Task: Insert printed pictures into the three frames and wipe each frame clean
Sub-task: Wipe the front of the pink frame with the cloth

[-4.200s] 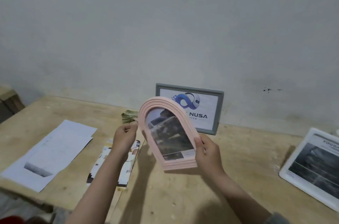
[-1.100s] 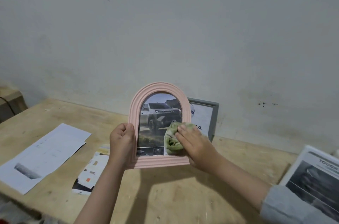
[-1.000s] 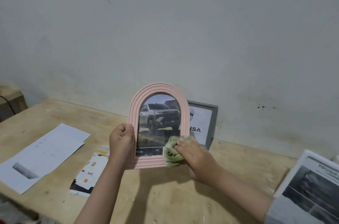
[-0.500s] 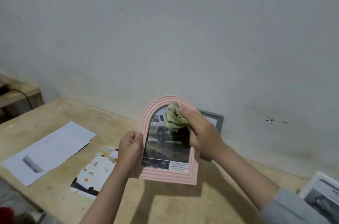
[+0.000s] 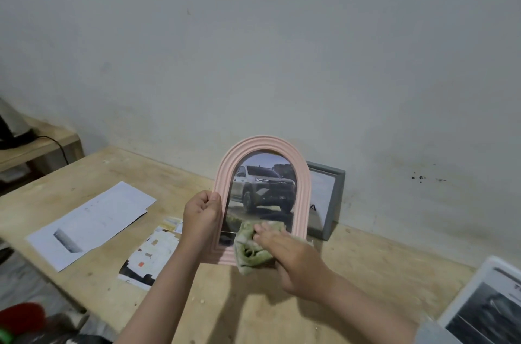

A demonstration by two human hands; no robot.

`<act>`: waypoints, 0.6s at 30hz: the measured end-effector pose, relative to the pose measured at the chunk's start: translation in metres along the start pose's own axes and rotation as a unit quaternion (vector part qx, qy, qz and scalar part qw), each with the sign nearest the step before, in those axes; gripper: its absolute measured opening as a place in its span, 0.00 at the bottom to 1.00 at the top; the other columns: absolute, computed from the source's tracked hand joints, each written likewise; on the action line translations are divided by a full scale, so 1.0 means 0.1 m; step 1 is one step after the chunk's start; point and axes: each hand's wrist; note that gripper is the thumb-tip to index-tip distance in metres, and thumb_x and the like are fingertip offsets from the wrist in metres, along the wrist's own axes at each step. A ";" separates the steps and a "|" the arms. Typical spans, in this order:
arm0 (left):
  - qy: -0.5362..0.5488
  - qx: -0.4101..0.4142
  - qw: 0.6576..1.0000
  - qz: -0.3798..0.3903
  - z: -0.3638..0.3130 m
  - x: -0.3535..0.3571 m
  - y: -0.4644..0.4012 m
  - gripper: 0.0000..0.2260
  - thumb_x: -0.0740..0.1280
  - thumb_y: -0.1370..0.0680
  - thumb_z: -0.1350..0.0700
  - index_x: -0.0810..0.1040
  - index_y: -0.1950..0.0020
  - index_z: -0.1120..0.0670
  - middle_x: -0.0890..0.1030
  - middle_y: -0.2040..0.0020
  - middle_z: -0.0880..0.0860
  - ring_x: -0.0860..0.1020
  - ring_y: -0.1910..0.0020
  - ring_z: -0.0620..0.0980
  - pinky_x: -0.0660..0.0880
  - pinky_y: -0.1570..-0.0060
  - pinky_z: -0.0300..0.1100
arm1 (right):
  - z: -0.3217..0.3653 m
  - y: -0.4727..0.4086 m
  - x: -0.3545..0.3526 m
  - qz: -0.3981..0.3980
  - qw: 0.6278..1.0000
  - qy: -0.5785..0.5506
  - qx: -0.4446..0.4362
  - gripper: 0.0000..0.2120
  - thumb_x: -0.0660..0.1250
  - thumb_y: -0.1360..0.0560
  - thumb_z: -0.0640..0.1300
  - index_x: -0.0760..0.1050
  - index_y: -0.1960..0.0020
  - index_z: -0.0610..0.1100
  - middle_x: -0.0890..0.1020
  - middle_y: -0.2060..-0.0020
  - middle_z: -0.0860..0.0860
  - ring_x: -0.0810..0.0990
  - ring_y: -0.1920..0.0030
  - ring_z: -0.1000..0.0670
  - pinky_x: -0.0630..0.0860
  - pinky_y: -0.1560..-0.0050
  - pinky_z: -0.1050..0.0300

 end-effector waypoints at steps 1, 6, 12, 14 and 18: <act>-0.008 0.004 1.000 0.001 0.00 -0.01 0.00 0.16 0.60 0.19 0.60 0.65 0.67 0.59 0.62 0.73 0.51 0.60 0.72 0.49 0.60 0.69 0.43 | 0.06 0.05 0.01 0.020 0.999 -0.045 0.022 0.31 0.58 0.36 0.29 0.71 0.33 0.41 0.74 0.33 0.47 0.67 0.30 0.52 0.66 0.31 0.52; -0.036 -0.006 0.999 0.039 0.15 0.01 0.02 0.16 0.60 0.20 0.57 0.67 0.67 0.59 0.65 0.72 0.55 0.65 0.72 0.53 0.66 0.70 0.47 | 0.16 -0.01 -0.37 0.177 0.917 -0.283 0.217 0.15 0.59 0.24 0.40 0.77 0.42 0.53 0.81 0.47 0.56 0.78 0.44 0.58 0.74 0.41 0.59; -0.028 -0.070 0.994 0.075 0.22 0.10 0.03 0.16 0.61 0.21 0.50 0.67 0.66 0.57 0.68 0.68 0.57 0.68 0.69 0.58 0.71 0.69 0.61 | -0.06 -0.31 -0.82 -0.071 0.932 -0.252 0.250 0.18 0.59 0.23 0.38 0.73 0.36 0.50 0.80 0.44 0.55 0.78 0.45 0.57 0.70 0.46 0.72; -0.032 -0.069 0.994 0.082 0.15 0.15 0.07 0.16 0.61 0.20 0.51 0.67 0.66 0.55 0.68 0.68 0.58 0.68 0.70 0.58 0.71 0.71 0.64 | -0.23 -0.38 -0.87 -0.116 0.962 -0.107 0.222 0.25 0.58 0.26 0.37 0.68 0.30 0.49 0.76 0.38 0.54 0.77 0.45 0.53 0.71 0.46 0.71; -0.001 -0.075 0.994 0.082 0.06 0.30 0.18 0.14 0.60 0.19 0.54 0.67 0.62 0.60 0.66 0.67 0.57 0.67 0.70 0.58 0.73 0.72 0.65 | -0.41 -0.39 -0.65 -0.062 0.983 0.101 0.140 0.37 0.57 0.35 0.27 0.62 0.26 0.41 0.65 0.28 0.43 0.63 0.28 0.44 0.68 0.33 0.46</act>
Point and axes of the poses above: each hand's wrist, its own y-axis away from the middle knuckle, its own x-axis out of the palm, z = x × y
